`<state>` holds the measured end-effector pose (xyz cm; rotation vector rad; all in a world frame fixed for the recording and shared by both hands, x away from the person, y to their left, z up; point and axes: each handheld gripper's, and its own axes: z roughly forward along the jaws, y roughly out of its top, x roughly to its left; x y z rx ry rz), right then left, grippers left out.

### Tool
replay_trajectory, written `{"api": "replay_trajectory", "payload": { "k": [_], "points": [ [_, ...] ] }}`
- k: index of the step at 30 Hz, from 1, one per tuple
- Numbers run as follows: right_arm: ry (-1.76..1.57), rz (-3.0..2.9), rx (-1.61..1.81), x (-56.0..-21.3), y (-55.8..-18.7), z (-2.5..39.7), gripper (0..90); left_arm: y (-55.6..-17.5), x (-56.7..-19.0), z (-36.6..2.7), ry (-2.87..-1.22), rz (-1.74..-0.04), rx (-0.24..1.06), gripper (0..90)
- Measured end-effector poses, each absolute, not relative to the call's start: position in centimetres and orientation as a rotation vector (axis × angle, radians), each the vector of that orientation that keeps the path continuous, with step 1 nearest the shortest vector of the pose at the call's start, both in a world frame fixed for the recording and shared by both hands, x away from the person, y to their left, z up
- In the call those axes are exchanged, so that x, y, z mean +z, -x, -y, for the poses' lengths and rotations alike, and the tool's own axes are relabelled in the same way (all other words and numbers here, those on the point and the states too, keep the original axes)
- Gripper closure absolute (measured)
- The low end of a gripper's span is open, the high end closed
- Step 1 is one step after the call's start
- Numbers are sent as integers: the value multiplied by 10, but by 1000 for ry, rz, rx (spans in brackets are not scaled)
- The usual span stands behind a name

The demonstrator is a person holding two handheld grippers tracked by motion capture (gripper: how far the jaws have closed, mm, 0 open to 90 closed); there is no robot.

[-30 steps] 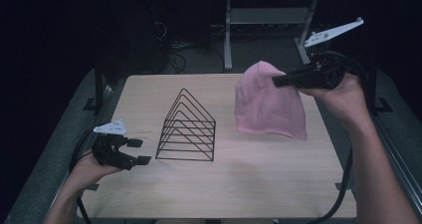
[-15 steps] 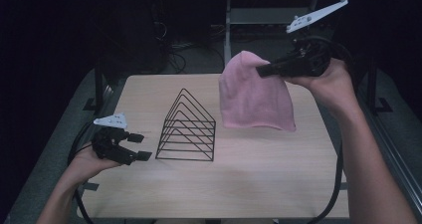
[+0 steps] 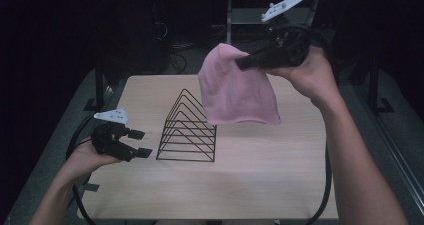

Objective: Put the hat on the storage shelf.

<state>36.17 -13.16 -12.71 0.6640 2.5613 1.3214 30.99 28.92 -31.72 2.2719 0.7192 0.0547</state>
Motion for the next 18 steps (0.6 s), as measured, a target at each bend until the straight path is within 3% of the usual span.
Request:
{"api": "replay_trajectory", "payload": {
  "k": [18],
  "points": [
    [-559, -2594, 1319, -110, -368, 86, 802, -315, -305, -293, -2240, -716, 88, 242]
  ]
}}
